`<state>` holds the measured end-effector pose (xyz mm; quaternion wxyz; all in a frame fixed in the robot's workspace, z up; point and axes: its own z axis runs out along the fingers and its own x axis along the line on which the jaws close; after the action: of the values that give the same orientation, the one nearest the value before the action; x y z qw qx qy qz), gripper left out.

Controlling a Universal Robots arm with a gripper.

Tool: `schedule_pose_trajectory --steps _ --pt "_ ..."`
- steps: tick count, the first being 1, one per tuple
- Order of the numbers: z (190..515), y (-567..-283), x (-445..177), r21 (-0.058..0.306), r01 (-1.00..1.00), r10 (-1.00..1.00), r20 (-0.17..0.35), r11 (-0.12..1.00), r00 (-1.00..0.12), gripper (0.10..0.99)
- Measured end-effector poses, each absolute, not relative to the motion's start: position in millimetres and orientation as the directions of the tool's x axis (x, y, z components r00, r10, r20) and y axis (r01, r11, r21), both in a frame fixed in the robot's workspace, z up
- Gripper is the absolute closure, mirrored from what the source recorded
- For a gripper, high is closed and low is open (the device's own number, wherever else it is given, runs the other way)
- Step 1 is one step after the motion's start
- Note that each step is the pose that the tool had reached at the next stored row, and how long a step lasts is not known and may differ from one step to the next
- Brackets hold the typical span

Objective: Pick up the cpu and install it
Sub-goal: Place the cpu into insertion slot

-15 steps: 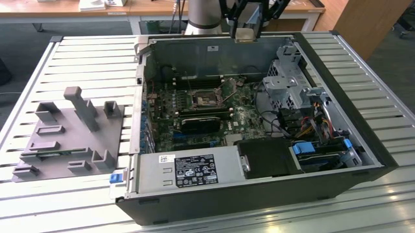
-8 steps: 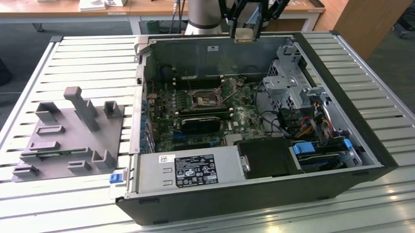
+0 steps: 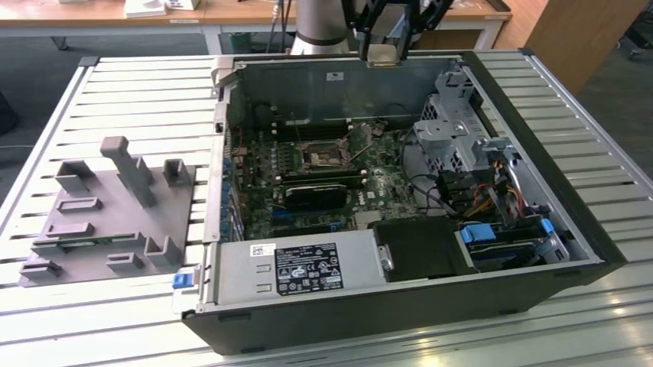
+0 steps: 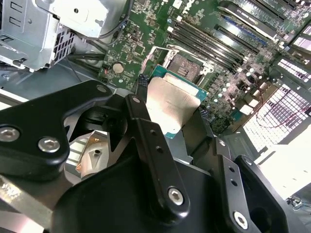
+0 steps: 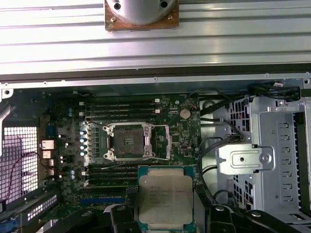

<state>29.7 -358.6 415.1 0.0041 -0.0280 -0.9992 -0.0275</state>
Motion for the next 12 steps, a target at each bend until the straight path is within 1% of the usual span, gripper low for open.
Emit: schedule_pose_trajectory --steps 12 --pt "415.0 -358.6 20.6 0.055 0.056 0.056 0.01 0.997 -0.998 0.549"
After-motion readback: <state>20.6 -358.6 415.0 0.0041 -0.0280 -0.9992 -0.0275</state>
